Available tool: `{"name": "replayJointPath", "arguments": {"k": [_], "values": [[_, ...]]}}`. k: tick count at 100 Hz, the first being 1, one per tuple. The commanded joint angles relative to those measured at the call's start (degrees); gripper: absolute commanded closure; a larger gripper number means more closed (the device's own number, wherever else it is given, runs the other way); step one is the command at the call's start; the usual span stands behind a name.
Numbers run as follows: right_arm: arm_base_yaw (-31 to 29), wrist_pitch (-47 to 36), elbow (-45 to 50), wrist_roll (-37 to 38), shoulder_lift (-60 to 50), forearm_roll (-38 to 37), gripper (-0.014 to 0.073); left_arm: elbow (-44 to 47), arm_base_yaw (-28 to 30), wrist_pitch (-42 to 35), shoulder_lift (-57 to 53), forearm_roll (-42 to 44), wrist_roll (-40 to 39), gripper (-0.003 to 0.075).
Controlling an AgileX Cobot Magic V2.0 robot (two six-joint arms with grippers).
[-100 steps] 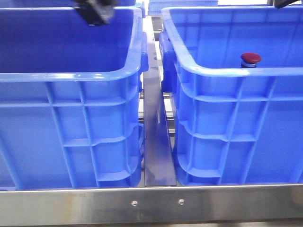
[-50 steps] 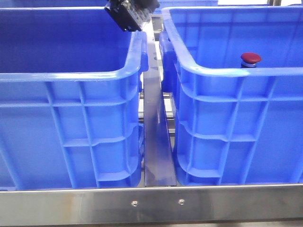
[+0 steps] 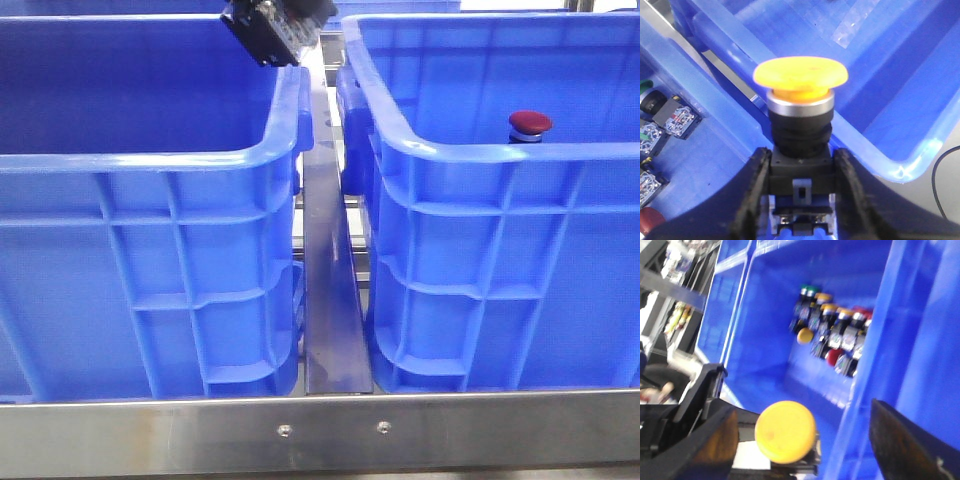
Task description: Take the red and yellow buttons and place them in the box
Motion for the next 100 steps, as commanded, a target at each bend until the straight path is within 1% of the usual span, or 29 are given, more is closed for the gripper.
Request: {"name": "replayJointPath", "arguments": {"k": [1, 17, 31, 36, 43, 53, 56, 59, 63, 68, 80, 85, 92, 100], "values": [[1.8, 2.2, -2.9, 0.4, -0.1, 4.1, 0.0031, -1.7, -0.5, -3.7, -2.1, -0.9, -0.1, 0.0741], [5.6, 1.1, -3.2, 0.5, 1.5, 4.1, 0.0031, -1.7, -0.5, -3.7, -2.1, -0.9, -0.1, 0.0741], [6.1, 1.1, -3.2, 0.5, 1.9, 4.1, 0.0035, -1.7, -0.5, -3.7, -2.1, -0.9, -0.1, 0.0741], [6.1, 1.1, -3.2, 0.5, 1.9, 4.1, 0.0050, -1.7, -0.5, -3.7, -2.1, -0.9, -0.1, 0.0741], [6.1, 1.2, -3.2, 0.5, 1.9, 4.1, 0.0132, -1.7, -0.5, -3.6, -2.1, -1.4, -0.1, 0.0740], [6.1, 1.8, -3.2, 0.4, 1.9, 4.1, 0.0314, -1.7, -0.5, -3.5, -2.1, -2.2, -0.1, 0.0731], [6.1, 1.8, -3.2, 0.2, 1.9, 4.0, 0.0353, -1.7, -0.5, -3.5, -2.1, -2.2, -0.1, 0.0718], [6.1, 1.9, -3.2, 0.0, 1.9, 4.0, 0.0382, -1.7, -0.5, -3.5, -2.1, -2.2, -0.1, 0.0693], [6.1, 1.9, -3.2, 0.0, 1.9, 4.0, 0.0386, -1.7, -0.5, -3.5, -2.1, -2.2, -0.1, 0.0659], [6.1, 2.0, -3.2, 0.0, 1.9, 4.0, 0.0386, -1.7, -0.5, -3.5, -2.1, -2.2, -0.1, 0.0590], [6.1, 2.0, -3.2, 0.0, 1.9, 4.1, 0.0386, -1.7, -0.5, -3.4, -2.1, -2.2, -0.1, 0.0359], [6.1, 2.0, -3.2, 0.0, 1.9, 4.1, 0.0386, -1.7, -0.5, -3.4, -2.1, -2.2, -0.1, 0.0290], [5.8, 1.6, -3.2, 0.0, 1.9, 4.1, 0.0386, -1.7, -0.5, -3.4, -2.1, -2.2, -0.1, 0.0241], [4.4, 0.7, -3.2, -0.5, 1.8, 4.1, 0.0386, -1.7, -0.5, -3.4, -2.1, -2.2, -0.1, 0.0239]]}}
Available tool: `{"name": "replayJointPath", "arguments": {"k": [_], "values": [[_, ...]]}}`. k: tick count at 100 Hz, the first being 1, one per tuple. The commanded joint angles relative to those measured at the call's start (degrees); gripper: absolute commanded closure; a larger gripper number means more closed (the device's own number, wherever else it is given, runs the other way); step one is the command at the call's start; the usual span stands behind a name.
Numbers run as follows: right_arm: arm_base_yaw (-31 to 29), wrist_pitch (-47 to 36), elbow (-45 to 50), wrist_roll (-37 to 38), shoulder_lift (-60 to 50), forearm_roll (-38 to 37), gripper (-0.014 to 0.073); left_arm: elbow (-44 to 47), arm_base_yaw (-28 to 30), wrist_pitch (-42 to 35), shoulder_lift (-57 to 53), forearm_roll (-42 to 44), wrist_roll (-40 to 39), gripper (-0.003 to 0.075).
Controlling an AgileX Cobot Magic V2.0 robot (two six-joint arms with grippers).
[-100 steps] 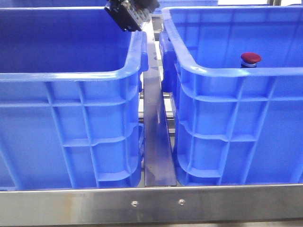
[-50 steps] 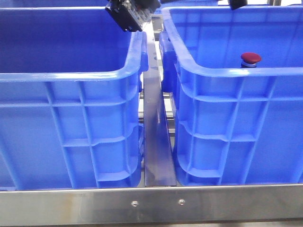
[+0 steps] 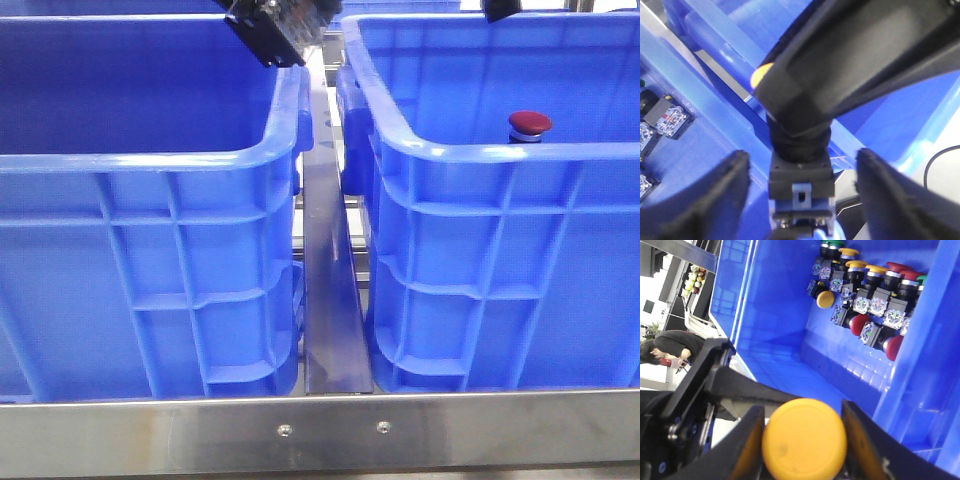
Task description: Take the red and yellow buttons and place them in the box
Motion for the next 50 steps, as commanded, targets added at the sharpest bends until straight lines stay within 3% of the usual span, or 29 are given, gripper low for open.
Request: {"name": "replayJointPath", "arguments": {"k": [1, 29, 50], "values": [[-1.9, 0.1, -1.9, -1.4, -2.0, 4.0, 0.0386, -1.7, -0.4, -3.5, -2.1, -0.9, -0.1, 0.0239], [-13.3, -7.5, -1.6, -8.7, -6.5, -1.6, 0.0386, -1.7, -0.4, -3.6, -2.1, -0.9, -0.1, 0.0239], [-15.0, -23.9, 1.5, -11.4, -11.7, -12.4, 0.0386, -1.7, -0.4, -3.9, -2.1, -0.9, -0.1, 0.0239]]}}
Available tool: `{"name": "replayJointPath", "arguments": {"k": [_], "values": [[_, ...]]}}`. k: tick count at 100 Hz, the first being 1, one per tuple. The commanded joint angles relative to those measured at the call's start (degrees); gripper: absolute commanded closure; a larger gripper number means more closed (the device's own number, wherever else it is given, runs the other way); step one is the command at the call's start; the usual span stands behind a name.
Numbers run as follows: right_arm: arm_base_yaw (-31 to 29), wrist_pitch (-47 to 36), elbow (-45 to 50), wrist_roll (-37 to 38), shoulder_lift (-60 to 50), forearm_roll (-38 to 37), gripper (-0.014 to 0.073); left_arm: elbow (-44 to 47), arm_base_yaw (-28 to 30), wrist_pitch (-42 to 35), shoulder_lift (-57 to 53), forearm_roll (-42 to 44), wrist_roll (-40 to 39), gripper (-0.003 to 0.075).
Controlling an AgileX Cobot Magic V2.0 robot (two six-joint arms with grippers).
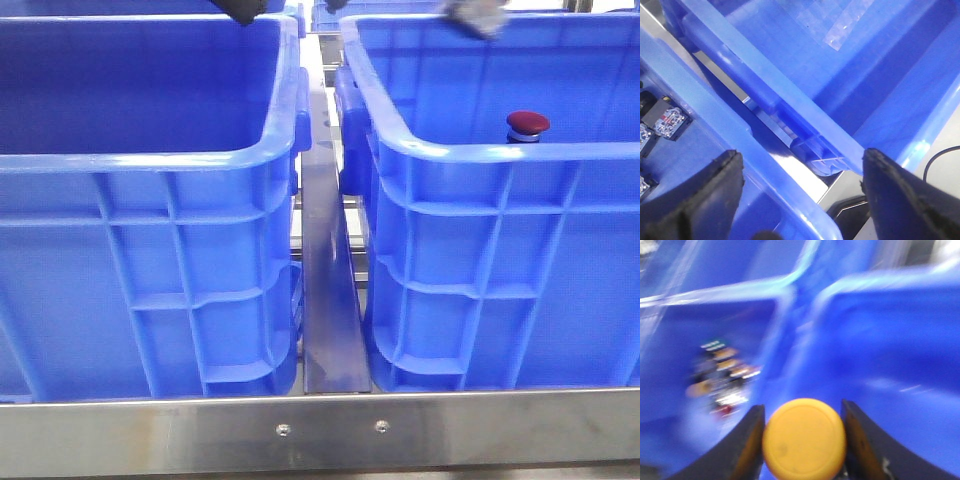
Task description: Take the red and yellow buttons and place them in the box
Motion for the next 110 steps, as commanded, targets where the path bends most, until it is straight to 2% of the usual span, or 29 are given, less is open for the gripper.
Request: {"name": "replayJointPath", "arguments": {"k": [1, 17, 33, 64, 110], "values": [[-0.4, -8.4, 0.4, -2.2, -3.9, -1.6, 0.0386, -1.7, -0.4, -3.7, -2.1, -0.8, -0.1, 0.0239], [-0.4, -21.6, 5.4, -6.0, -5.2, -2.4, 0.0386, -1.7, -0.4, -3.7, -2.1, -0.8, -0.1, 0.0240], [-0.4, -33.7, 8.1, -6.3, -3.8, -2.4, 0.0386, -1.7, -0.4, -3.8, -2.1, -0.8, -0.1, 0.0240], [-0.4, -46.7, 7.8, -6.3, 4.9, -2.6, 0.0386, -1.7, -0.4, -3.8, -2.1, -0.8, -0.1, 0.0240], [-0.4, -48.7, -1.4, -6.3, 20.1, -2.6, 0.0386, -1.7, -0.4, -3.8, -2.1, -0.8, -0.1, 0.0240]]}}
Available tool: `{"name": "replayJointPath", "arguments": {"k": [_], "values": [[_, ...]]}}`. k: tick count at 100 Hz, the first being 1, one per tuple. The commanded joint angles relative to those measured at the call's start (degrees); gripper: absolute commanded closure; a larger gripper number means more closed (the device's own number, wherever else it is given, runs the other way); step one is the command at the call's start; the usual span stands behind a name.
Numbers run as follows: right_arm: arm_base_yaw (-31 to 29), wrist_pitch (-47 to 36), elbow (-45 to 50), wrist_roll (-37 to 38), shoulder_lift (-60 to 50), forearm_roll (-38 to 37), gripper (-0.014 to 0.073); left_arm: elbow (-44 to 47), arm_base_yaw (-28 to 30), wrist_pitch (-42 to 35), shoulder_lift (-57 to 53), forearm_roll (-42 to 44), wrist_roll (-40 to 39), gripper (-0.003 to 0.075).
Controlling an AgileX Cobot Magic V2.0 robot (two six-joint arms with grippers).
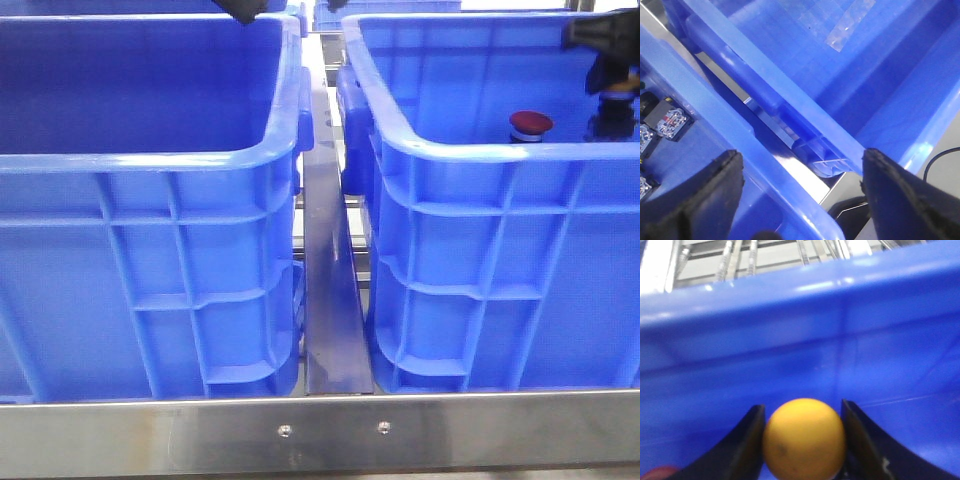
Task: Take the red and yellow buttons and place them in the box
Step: 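Lower the yellow button into the bin beside the red one, release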
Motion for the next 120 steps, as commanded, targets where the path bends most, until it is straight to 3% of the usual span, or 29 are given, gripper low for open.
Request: {"name": "replayJointPath", "arguments": {"k": [1, 23, 42, 50, 93, 107, 120], "values": [[-0.2, -3.1, -2.6, -0.6, -0.8, -0.2, 0.0386, -1.7, -0.4, -3.7, -2.1, -0.8, -0.1, 0.0240], [-0.2, -2.8, -2.7, -0.6, 1.1, -0.2, 0.0356, -1.7, -0.4, -3.7, -2.1, -1.0, -0.1, 0.0240], [-0.2, -2.4, -2.7, -0.6, 1.1, -0.2, 0.0065, -1.7, -0.4, -3.7, -2.1, -1.0, -0.1, 0.0240], [-0.2, -2.4, -2.7, -0.6, 1.1, -0.2, 0.0018, -1.7, -0.4, -3.7, -2.1, -1.0, -0.1, 0.0240], [-0.2, -0.6, 1.5, -0.6, -7.9, -0.2, 0.0046, -1.7, 0.0, -5.0, -3.3, 0.0, -0.7, 0.0251], [-0.2, 0.1, 6.2, -0.6, -14.7, -0.2, 0.0161, -1.7, 3.6, -4.6, -4.8, 2.6, -2.3, 0.0267], [-0.2, 3.7, 10.5, -0.6, -21.6, -0.2, 0.0353, -1.7, 9.5, -3.3, -5.8, 3.3, -2.3, 0.0338]]}}
